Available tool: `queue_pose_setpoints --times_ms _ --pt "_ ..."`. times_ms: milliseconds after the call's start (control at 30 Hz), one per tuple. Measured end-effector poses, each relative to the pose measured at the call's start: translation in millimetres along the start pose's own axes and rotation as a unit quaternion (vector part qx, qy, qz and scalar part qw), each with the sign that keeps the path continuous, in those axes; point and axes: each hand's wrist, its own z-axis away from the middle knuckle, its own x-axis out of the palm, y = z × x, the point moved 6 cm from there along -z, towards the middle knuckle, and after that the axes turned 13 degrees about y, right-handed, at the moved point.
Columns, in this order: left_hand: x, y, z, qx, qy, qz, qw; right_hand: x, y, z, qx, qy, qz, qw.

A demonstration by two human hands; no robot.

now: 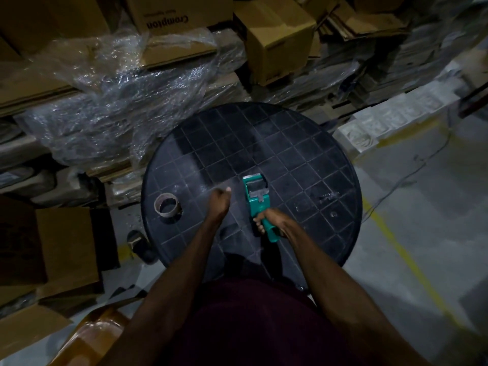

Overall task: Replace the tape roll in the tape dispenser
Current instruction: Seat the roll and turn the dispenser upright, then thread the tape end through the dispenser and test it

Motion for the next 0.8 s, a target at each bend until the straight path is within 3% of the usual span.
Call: queue_pose_setpoints --times_ms 133,200,367,467,567,800 --pt "20.9 -7.4 52.8 -0.148 -0.193 -0.036 0.969 -4.9 -8.2 -12.2 -0.004 0.05 -0.053 0.997" --pt "32.3 -6.2 69.5 -0.193 -0.251 -0.025 0.948 -5.2 -8.8 -25.3 -0.011 0.056 -0.077 0.995" --pt "42.5 8.5 79.5 -0.246 -0.23 0.056 0.94 -13.0 -21.6 -17.7 -0.06 0.157 -0.129 0.977" --pt "47.8 8.5 81.9 -0.269 -0.226 0.139 0.926 -6.0 -35.9 -0.6 -0.116 0.138 -0.167 0.969" --pt "52.4 19.1 86.4 -0.29 -0.278 0.257 0.879 -8.3 -46.7 6.7 -0.169 0.118 -0.207 0.956" --pt "52.8 38.7 89.3 -0.243 -0.28 0.298 0.88 -9.4 -43.5 10.9 -0.26 0.123 -0.074 0.955"
